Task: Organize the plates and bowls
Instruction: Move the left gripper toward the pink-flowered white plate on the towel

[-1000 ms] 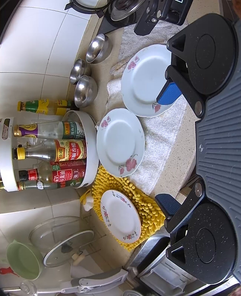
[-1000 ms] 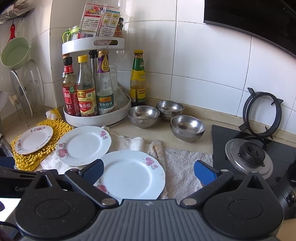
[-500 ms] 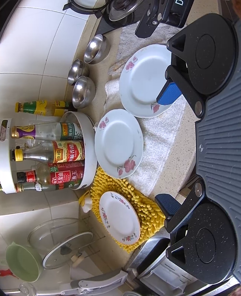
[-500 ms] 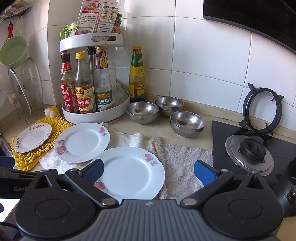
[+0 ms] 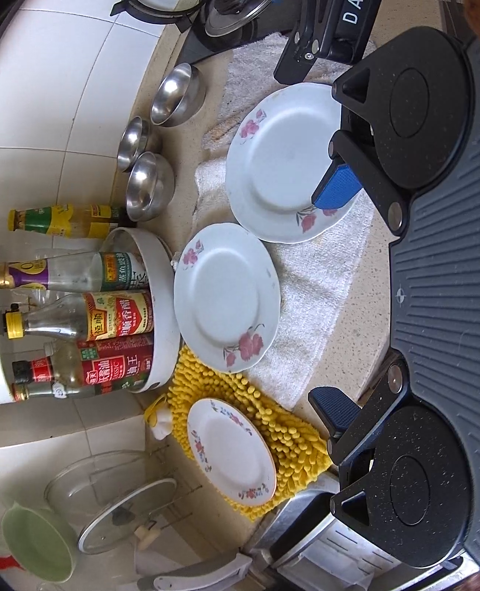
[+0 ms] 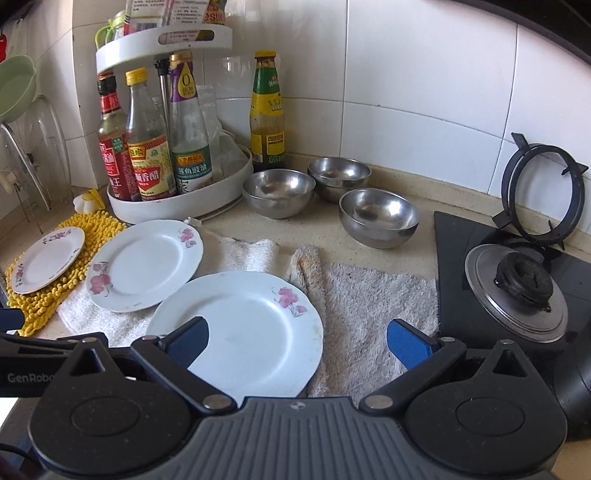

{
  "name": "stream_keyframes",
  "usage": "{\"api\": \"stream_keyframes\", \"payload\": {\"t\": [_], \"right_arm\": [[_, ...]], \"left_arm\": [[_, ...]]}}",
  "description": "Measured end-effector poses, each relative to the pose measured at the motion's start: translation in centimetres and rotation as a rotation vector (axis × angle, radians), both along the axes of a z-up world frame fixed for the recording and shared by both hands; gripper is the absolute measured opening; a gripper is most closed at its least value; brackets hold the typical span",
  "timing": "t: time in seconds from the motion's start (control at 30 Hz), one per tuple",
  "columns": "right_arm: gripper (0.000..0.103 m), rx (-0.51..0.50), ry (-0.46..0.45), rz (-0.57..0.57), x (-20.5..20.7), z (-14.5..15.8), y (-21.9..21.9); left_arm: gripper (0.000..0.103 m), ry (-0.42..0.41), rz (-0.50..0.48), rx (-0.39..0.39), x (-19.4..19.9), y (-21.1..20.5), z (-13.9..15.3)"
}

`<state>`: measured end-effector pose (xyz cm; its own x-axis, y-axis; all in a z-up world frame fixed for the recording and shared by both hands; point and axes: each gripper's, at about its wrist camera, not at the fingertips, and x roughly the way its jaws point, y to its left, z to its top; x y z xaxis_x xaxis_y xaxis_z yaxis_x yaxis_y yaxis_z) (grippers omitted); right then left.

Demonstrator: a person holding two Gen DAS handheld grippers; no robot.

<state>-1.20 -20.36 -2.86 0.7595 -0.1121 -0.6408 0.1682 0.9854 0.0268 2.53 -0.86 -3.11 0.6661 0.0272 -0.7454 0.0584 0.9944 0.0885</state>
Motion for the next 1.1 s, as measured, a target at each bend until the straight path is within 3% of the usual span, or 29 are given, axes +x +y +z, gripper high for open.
{"api": "stream_keyframes", "payload": {"t": [0.43,1.1], "right_arm": [[0.100,0.019,0.048,0.031,3.7,-1.4,-2.1],[0.100,-0.011,0.033,0.006,4.1,-1.0,-1.9]], "left_arm": [[0.103,0.052,-0.011,0.005,3.9,-2.0,-1.6],[0.103,0.060,-0.022,-0.007,5.3,-2.6,-1.8]]}}
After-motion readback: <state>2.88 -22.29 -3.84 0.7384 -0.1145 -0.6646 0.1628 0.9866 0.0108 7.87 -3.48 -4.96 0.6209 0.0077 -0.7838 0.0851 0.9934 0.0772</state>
